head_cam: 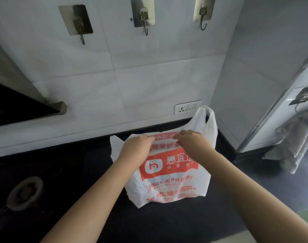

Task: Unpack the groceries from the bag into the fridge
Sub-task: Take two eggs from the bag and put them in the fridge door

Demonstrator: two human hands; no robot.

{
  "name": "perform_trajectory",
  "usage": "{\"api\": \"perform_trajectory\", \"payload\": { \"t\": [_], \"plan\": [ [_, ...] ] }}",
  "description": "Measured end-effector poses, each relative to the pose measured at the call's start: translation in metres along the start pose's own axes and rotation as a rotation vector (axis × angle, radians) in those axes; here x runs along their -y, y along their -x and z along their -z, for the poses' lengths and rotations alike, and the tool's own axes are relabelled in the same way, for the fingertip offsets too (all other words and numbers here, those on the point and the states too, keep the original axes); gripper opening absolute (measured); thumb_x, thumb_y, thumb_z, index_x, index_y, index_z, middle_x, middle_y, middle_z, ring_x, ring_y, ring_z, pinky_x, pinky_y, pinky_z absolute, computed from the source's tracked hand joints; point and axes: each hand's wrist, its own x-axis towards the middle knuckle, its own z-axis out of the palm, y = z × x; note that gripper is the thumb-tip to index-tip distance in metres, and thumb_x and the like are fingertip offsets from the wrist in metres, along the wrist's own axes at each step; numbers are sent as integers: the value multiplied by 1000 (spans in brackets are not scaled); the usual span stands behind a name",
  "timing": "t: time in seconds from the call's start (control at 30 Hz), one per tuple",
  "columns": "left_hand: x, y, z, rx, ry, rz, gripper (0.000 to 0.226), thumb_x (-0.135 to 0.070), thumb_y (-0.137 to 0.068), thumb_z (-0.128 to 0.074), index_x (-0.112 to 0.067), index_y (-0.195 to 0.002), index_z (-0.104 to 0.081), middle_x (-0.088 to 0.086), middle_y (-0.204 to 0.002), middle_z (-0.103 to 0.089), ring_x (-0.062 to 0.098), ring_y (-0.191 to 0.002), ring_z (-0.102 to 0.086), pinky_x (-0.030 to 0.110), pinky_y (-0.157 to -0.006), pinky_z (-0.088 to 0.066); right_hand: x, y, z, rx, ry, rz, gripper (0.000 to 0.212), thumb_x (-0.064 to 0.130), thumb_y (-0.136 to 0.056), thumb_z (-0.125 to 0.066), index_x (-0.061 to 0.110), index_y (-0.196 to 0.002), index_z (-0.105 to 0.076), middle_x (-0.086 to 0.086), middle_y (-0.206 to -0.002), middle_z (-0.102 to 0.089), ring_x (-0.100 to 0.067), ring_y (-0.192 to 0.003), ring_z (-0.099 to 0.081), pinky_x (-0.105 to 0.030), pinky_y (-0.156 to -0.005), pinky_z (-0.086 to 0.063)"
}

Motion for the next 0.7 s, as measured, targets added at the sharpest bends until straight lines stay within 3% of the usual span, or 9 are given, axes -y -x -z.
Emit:
{"api": "perform_trajectory", "payload": {
  "t": [0.1, 0.23, 0.37, 0.5, 0.7],
  "plan": [
    [3, -3, -7, 88, 15, 28, 29, -27, -92, -59, -25, -121, -59, -1, -117, -65, 15, -94, -64, 27, -74, -53, -12, -1, -1, 81, -9, -11, 41, 34, -93, -56, 27, -133, -50, 5, -131, -55, -16, -113, -56, -35, -93, -49],
    [6, 4, -20, 177, 72, 55, 54, -46, -86, -65, -28, -135, -49, -5, -134, -56, 13, -110, -59, 30, -84, -54, -27, 6, -8, 101, -52, 13, 60, 41, -84, -66, 28, -138, -43, 4, -138, -49, -17, -121, -52, -39, -101, -45],
    [9, 13, -29, 150, 68, 50, 78, -61, -81, -62, -28, -146, -33, -8, -149, -41, 12, -130, -45, 34, -98, -49, -38, 14, -16, 49, -12, 83, 79, 52, -80, -67, 29, -145, -30, 6, -151, -34, -16, -139, -32, -39, -114, -23],
    [14, 19, -37, 141, 61, 48, 95, -65, -76, -65, -26, -151, -22, -7, -157, -28, 14, -142, -29, 37, -113, -34, -44, 19, -26, 23, 16, 134, 93, 60, -76, -65, 30, -150, -18, 7, -158, -19, -17, -146, -13, -33, -112, -1],
    [23, 27, -55, 139, 198, 118, 106, -64, -65, -75, -34, -150, -18, -9, -154, -32, 13, -140, -34, 43, -109, -40, -57, 21, -37, 42, -107, 91, 108, 63, -69, -70, 29, -151, -9, 8, -158, -17, -16, -145, -15, -39, -117, -10]
  ]
}}
